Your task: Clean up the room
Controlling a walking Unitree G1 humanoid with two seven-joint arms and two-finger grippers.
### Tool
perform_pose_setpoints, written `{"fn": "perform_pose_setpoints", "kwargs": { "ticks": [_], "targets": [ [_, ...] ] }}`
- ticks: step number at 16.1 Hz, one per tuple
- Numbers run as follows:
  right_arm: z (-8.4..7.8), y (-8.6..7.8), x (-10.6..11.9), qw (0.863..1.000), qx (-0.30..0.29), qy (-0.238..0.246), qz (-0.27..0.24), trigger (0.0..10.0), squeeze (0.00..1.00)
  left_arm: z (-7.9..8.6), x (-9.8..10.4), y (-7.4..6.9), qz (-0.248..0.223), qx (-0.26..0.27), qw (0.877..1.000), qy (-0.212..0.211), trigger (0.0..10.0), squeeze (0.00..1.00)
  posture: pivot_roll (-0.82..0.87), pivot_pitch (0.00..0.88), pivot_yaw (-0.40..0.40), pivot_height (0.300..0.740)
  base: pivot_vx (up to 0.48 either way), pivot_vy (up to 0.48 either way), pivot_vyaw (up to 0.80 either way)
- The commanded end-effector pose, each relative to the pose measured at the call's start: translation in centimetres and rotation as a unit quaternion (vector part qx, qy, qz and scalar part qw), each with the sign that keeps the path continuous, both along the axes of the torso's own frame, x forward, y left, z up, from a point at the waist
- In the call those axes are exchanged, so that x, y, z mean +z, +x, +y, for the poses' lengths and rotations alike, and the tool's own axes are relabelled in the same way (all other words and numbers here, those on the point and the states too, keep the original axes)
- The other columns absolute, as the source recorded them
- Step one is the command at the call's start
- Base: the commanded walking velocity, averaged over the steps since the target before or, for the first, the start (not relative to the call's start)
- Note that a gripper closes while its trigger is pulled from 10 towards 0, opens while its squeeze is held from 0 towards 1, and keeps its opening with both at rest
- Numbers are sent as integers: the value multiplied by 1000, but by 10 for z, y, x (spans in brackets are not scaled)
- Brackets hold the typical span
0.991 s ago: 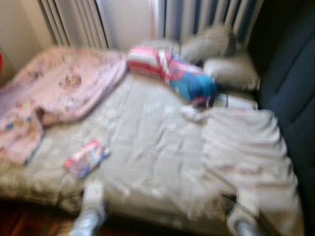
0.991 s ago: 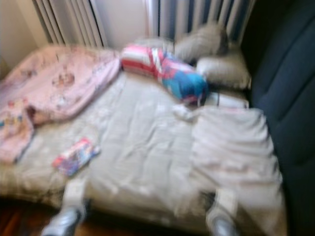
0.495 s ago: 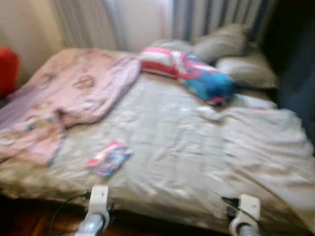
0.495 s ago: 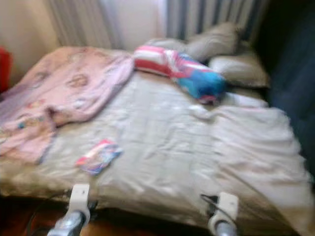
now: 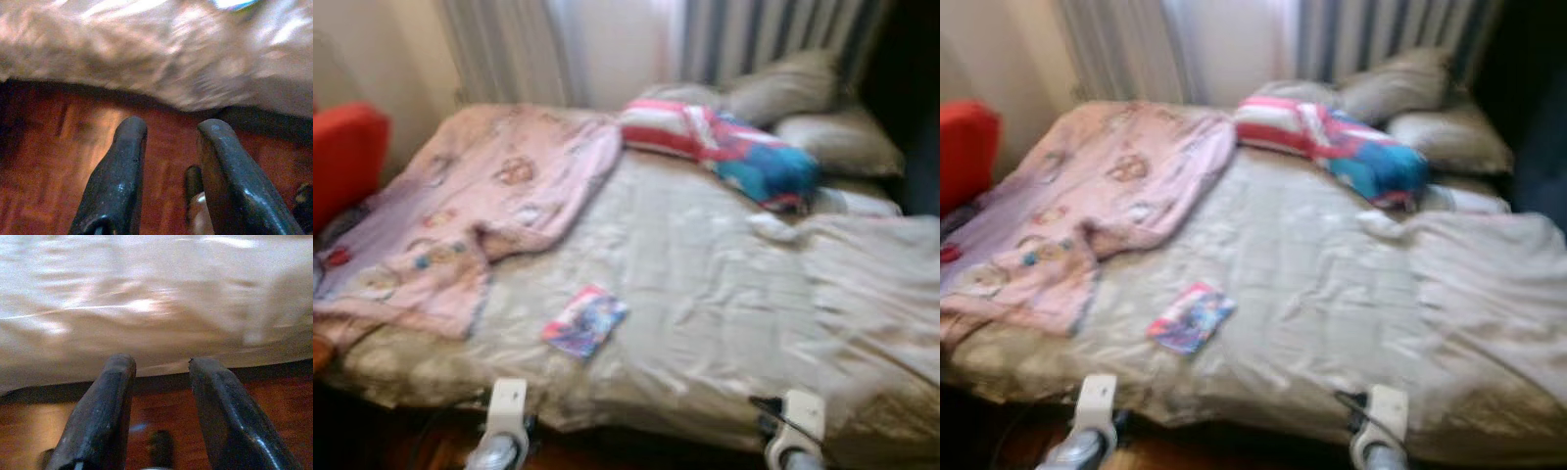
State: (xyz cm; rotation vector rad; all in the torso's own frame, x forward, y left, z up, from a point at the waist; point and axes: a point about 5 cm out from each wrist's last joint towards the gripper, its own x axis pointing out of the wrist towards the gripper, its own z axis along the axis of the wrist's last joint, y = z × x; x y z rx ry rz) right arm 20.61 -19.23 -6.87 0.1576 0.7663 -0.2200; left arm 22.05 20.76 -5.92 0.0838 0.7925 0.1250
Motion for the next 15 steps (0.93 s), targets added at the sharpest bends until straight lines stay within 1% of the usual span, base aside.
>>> {"fn": "perform_pose_setpoints", "kwargs": {
  "ticks": [1,7,12,13,15],
  "targets": [
    [-1,-4,-3,1000,6,-3,11,10000,0,0,0,0,6,-2,1000,-1,10000,0,73,9,25,740,0,480,0],
    [0,-5,-3,1000,10,-1,11,10000,0,1,-1,-1,8,-3,1000,0,10000,0,73,0,28,740,0,480,0],
    [-2,0,0,1000,-2,1,0,10000,0,5,0,-1,7,3,1000,3,10000,0,72,20,37,740,0,480,0],
    [-3,0,0,1000,-4,0,-1,10000,0,7,0,-2,8,5,1000,4,10000,0,75,21,34,740,0,244,0],
    [-3,1,1,1000,-5,0,-2,10000,0,7,1,-1,6,6,1000,4,10000,0,81,25,32,740,0,0,0]
  ]
}}
